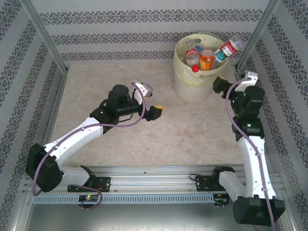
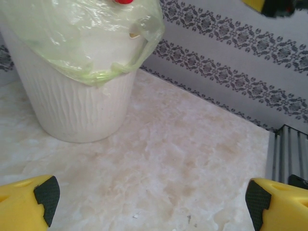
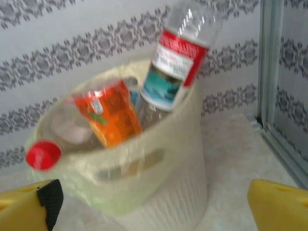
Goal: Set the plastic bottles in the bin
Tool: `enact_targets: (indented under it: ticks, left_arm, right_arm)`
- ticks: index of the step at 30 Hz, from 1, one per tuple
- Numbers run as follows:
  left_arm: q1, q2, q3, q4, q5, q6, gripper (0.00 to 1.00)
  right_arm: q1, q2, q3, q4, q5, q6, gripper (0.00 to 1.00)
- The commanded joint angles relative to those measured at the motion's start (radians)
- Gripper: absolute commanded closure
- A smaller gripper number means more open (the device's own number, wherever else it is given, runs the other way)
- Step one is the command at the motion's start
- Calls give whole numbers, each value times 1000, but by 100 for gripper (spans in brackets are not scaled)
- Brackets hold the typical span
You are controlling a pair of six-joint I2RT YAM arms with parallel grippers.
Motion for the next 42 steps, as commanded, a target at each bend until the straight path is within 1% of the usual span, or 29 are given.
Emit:
enact_targets:
  ticks: [1, 3, 5, 8, 11, 13, 16, 19, 22, 24, 28, 29, 31, 33, 36, 37, 39, 40, 41, 42]
  left_arm:
    - [12, -39, -11, -18, -116, 33, 0]
    - [13, -50, -19, -28, -183, 42, 0]
    - [13, -66, -44, -28, -262, 33, 0]
    - [14, -106, -132, 15, -378, -1, 0]
    - [13, -161, -235, 56, -509, -30, 0]
    - [19, -204, -292, 65, -581, -37, 0]
    - [41, -263, -347, 29, -630, -39, 0]
    - [71, -315, -390, -15, -688, -65, 0]
    - [133, -364, -439, -28, -700, -107, 0]
    - [177, -391, -464, -37, -705, -126, 0]
    - [259, -420, -491, -78, -752, -147, 0]
    - [273, -425, -501, -77, -756, -135, 0]
    - [289, -440, -547, -6, -713, -58, 0]
    - [294, -456, -600, 68, -708, -42, 0]
    - [317, -452, -636, 95, -743, -63, 0]
    - [322, -447, -641, 95, -750, -57, 0]
    - [326, -441, -650, 110, -768, -37, 0]
    - [327, -435, -654, 121, -778, -25, 0]
    - [329, -429, -660, 138, -790, -11, 0]
    - [333, -420, -667, 158, -803, -3, 0]
  right_arm:
    - [3, -69, -123, 42, 14, -16, 2]
    - [4, -121, -241, 160, 1, -43, 2]
    - [3, -170, -354, 260, 31, -49, 2]
    - [4, -186, -446, 316, 68, -69, 2]
    - [5, -149, -494, 324, 108, -74, 2]
    - [6, -114, -532, 364, 119, -82, 2]
    - [16, -56, -627, 505, 127, -78, 2]
    - [58, 17, -661, 598, 167, -98, 2]
    - [130, 102, -667, 656, 232, -163, 2]
    - [182, 155, -685, 738, 271, -206, 2]
    - [229, 257, -696, 864, 294, -243, 2]
    - [233, 267, -693, 874, 288, -249, 2]
    - [236, 290, -696, 914, 305, -254, 2]
    - [233, 317, -691, 950, 318, -259, 2]
    - [233, 378, -677, 1014, 339, -289, 2]
    - [235, 397, -669, 1024, 345, -302, 2]
    - [232, 469, -669, 1107, 373, -312, 2]
    - [218, 519, -674, 1168, 374, -299, 2]
    - [207, 568, -673, 1207, 347, -293, 2]
    - [208, 604, -661, 1224, 339, -295, 2]
